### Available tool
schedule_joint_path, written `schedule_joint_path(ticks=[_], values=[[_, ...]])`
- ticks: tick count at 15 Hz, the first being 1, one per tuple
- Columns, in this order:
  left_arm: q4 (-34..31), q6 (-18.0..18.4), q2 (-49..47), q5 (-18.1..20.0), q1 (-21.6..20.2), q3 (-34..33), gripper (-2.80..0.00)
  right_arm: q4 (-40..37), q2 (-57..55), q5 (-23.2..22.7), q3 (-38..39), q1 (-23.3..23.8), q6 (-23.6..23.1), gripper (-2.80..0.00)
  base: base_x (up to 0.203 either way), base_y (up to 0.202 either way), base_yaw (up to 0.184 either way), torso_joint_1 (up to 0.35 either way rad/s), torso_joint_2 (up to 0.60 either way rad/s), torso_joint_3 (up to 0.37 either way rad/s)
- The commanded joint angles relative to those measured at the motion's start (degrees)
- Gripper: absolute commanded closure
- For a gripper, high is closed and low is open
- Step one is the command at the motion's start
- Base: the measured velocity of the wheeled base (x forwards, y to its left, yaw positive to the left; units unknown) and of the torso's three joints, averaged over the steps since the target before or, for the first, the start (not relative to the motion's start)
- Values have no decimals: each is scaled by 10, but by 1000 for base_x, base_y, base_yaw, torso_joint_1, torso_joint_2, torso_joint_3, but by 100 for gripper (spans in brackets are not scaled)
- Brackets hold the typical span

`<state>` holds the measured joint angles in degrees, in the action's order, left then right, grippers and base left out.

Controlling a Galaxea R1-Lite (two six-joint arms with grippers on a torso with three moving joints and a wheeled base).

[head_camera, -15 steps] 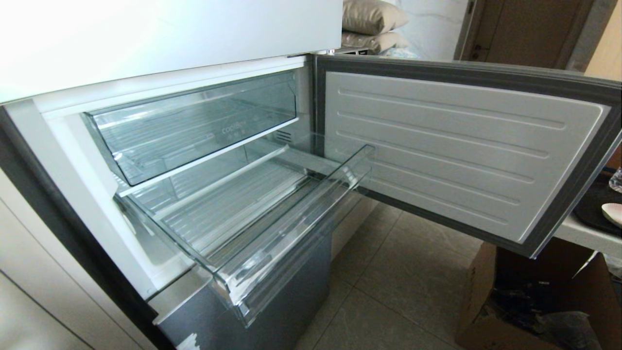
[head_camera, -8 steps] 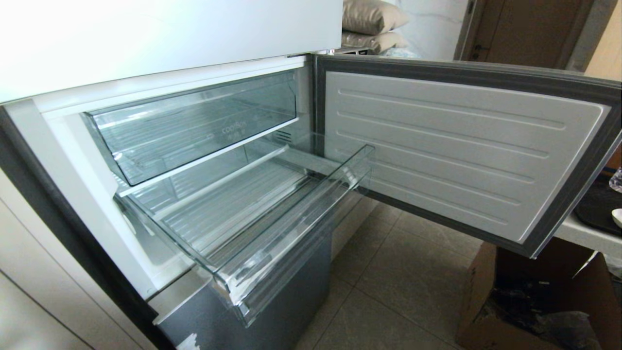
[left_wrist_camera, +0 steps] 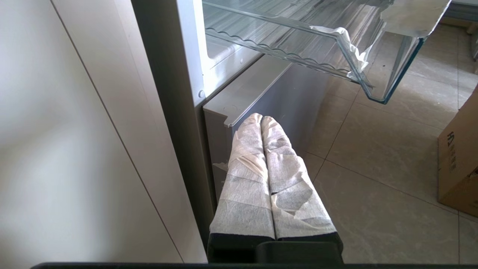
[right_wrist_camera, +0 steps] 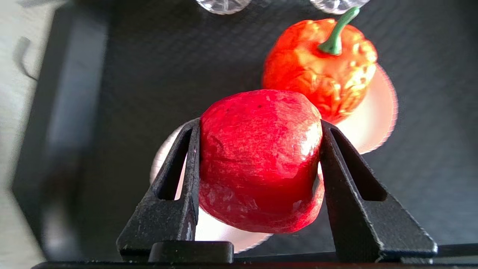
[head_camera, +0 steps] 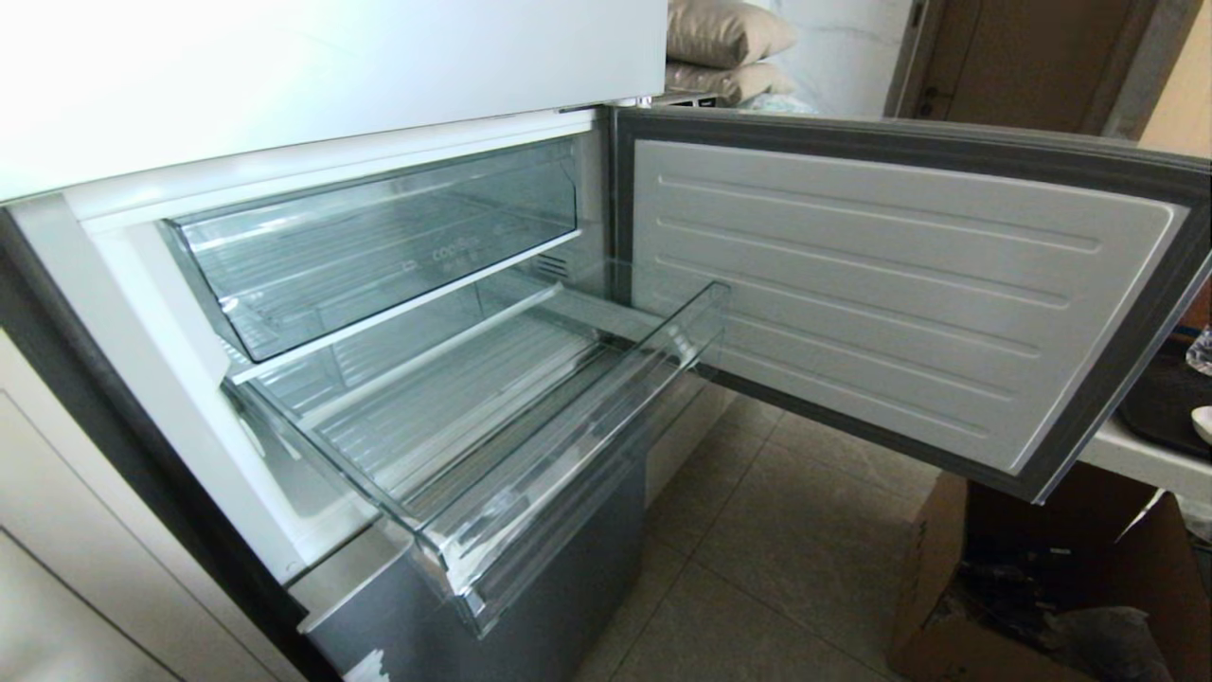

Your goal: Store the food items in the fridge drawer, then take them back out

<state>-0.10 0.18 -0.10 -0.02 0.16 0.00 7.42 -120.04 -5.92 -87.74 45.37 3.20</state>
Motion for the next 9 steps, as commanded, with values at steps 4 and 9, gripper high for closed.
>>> schedule_joint_path(ticks=[4,9], values=[[0,0,0,0,0,0,0,2,6,17,5,-18,-99,0,0,0,0,0,0,0],[0,0,0,0,0,0,0,9,33,40,31,-45,-146,0,0,0,0,0,0,0]])
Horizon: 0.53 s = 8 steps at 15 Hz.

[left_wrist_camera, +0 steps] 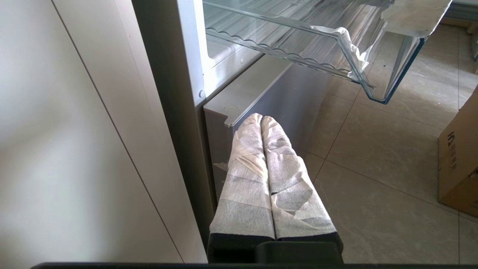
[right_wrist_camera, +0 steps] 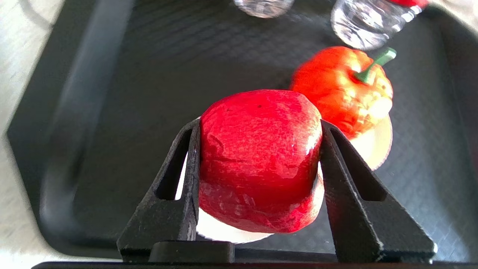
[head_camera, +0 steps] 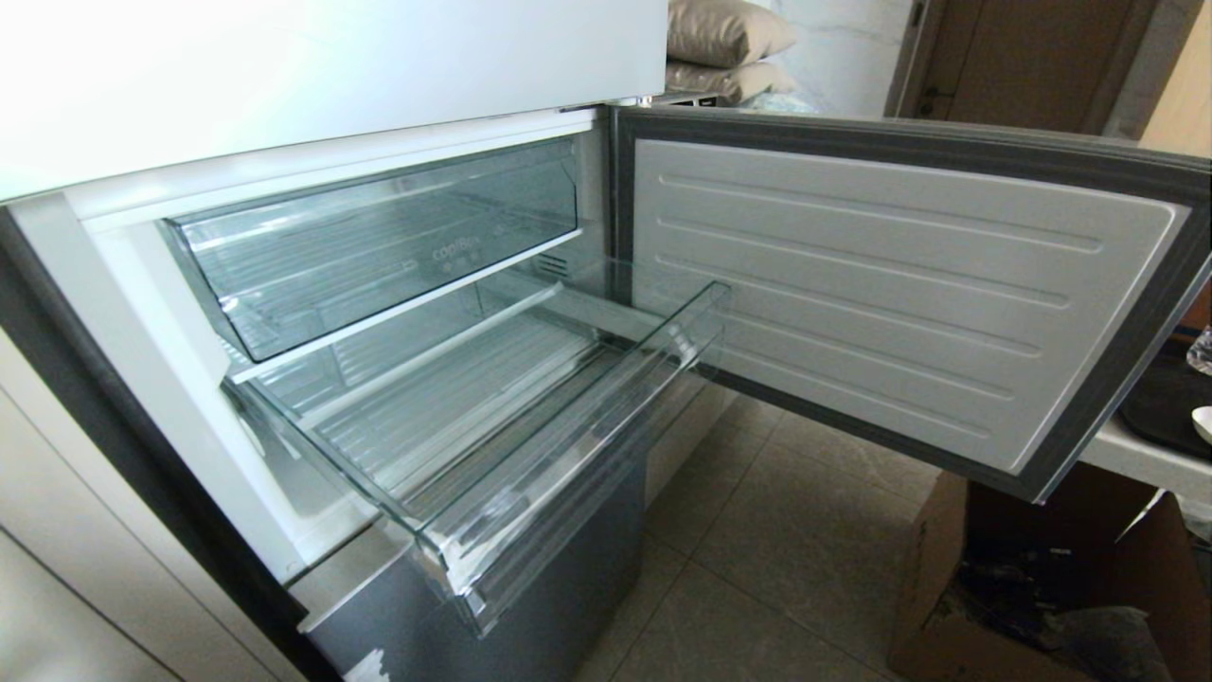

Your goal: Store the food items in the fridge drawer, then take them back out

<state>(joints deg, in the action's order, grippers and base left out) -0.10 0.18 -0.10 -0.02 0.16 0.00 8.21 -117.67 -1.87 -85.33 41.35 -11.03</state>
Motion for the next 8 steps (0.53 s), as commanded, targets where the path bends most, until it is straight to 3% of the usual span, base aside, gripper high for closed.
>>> schedule_joint_path(ticks=[1,4,8], values=[[0,0,0,0,0,0,0,8,12,3,13,-8,-24,0,0,0,0,0,0,0],[0,0,0,0,0,0,0,15,16,8,33,-10,-107,0,0,0,0,0,0,0],[0,0,0,0,0,0,0,15,14,48,44,-9,-184,0,0,0,0,0,0,0]])
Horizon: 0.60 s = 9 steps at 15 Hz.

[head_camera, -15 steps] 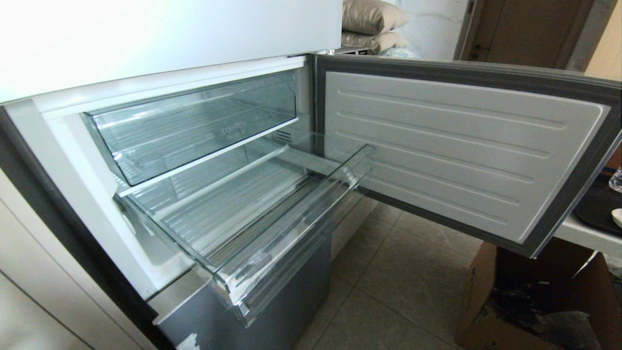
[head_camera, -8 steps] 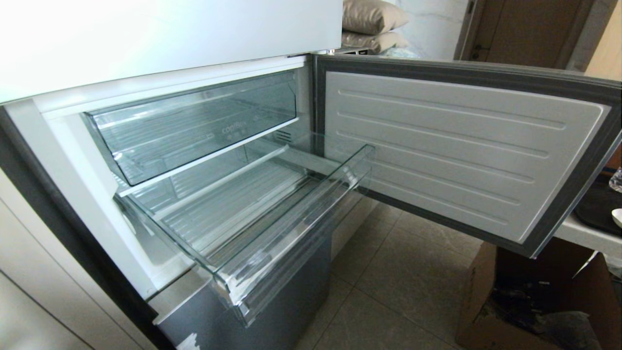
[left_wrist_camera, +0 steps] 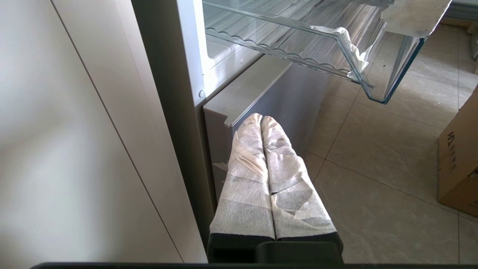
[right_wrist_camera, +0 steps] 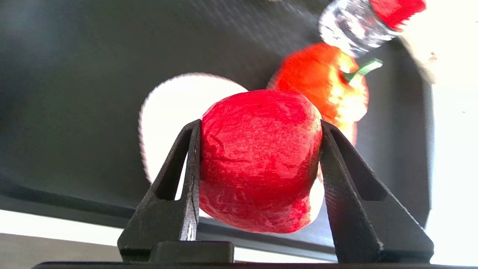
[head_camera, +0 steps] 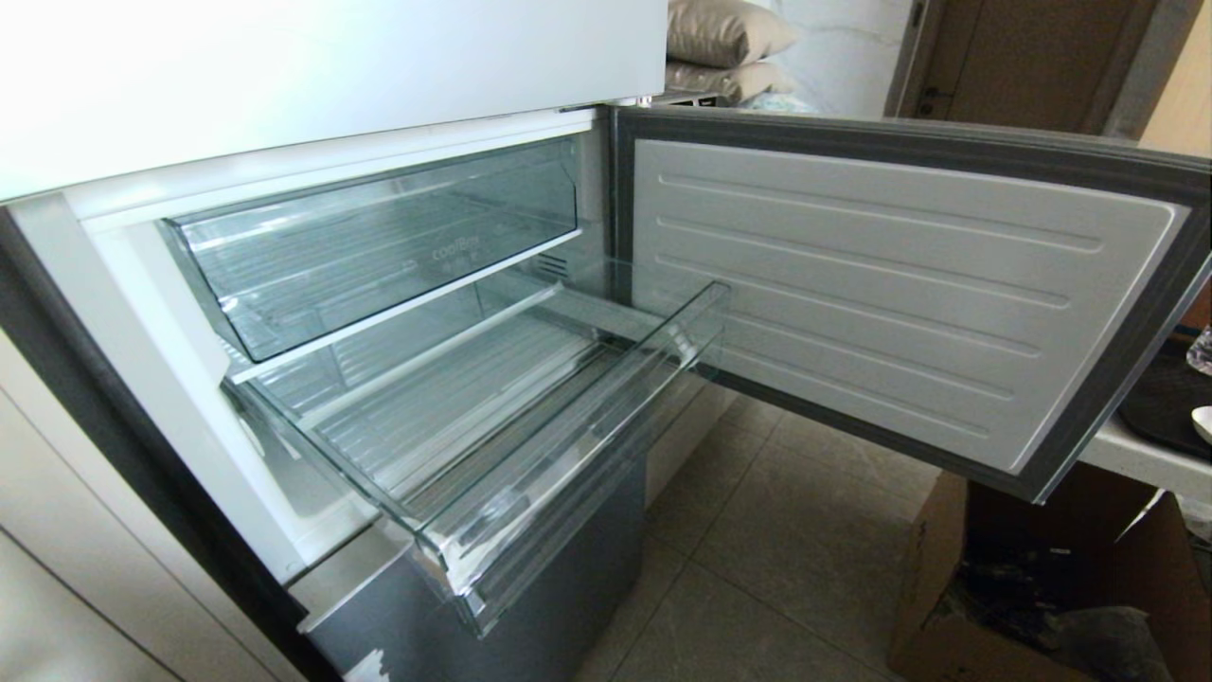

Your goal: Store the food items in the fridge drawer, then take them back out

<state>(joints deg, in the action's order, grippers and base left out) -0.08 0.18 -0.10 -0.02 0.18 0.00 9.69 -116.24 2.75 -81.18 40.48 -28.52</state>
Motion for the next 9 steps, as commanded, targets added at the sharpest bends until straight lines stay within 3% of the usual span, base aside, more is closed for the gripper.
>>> schedule_joint_path(ticks=[1,9], values=[[0,0,0,0,0,0,0,2,-2,11,1,0,-23,0,0,0,0,0,0,0],[0,0,0,0,0,0,0,67,-34,43,6,-1,-53,0,0,0,0,0,0,0]])
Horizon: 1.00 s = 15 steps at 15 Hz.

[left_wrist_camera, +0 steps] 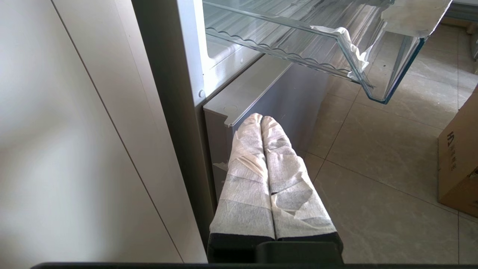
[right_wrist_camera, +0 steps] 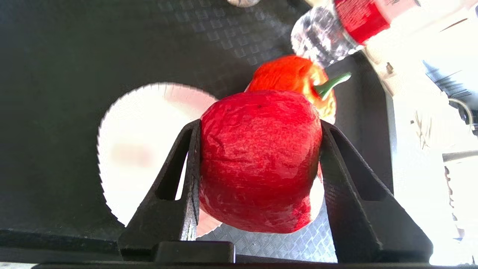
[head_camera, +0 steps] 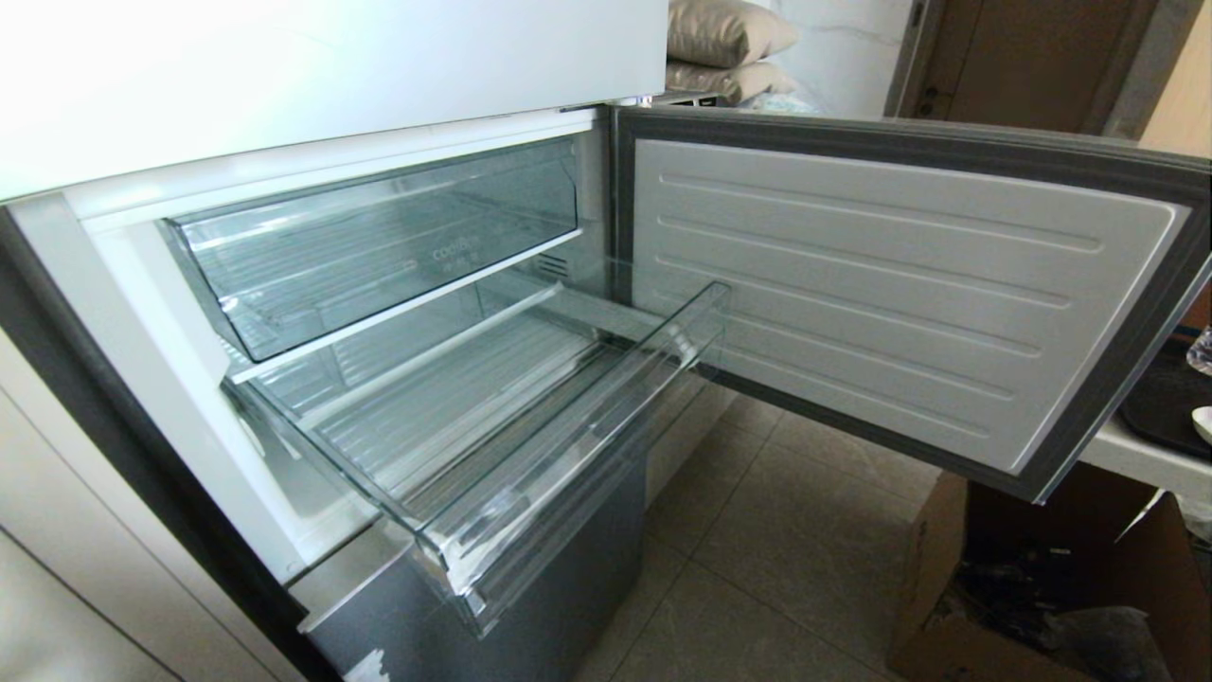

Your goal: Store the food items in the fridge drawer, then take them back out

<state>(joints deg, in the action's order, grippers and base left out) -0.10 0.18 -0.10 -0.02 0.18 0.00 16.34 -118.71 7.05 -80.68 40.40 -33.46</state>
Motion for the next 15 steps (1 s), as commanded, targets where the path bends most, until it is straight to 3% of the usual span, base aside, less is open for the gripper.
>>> schedule_joint_path(ticks=[1,11,12,15], values=[[0,0,0,-1,0,0,0,2,-10,1,4,-1,-5,0,0,0,0,0,0,0],[0,0,0,0,0,0,0,11,-17,0,8,-11,-6,0,0,0,0,0,0,0],[0,0,0,0,0,0,0,11,-17,0,8,-11,-6,-280,0,0,0,0,0,0],[0,0,0,-1,0,0,0,11,-16,-1,10,-11,-5,-280,0,0,0,0,0,0]])
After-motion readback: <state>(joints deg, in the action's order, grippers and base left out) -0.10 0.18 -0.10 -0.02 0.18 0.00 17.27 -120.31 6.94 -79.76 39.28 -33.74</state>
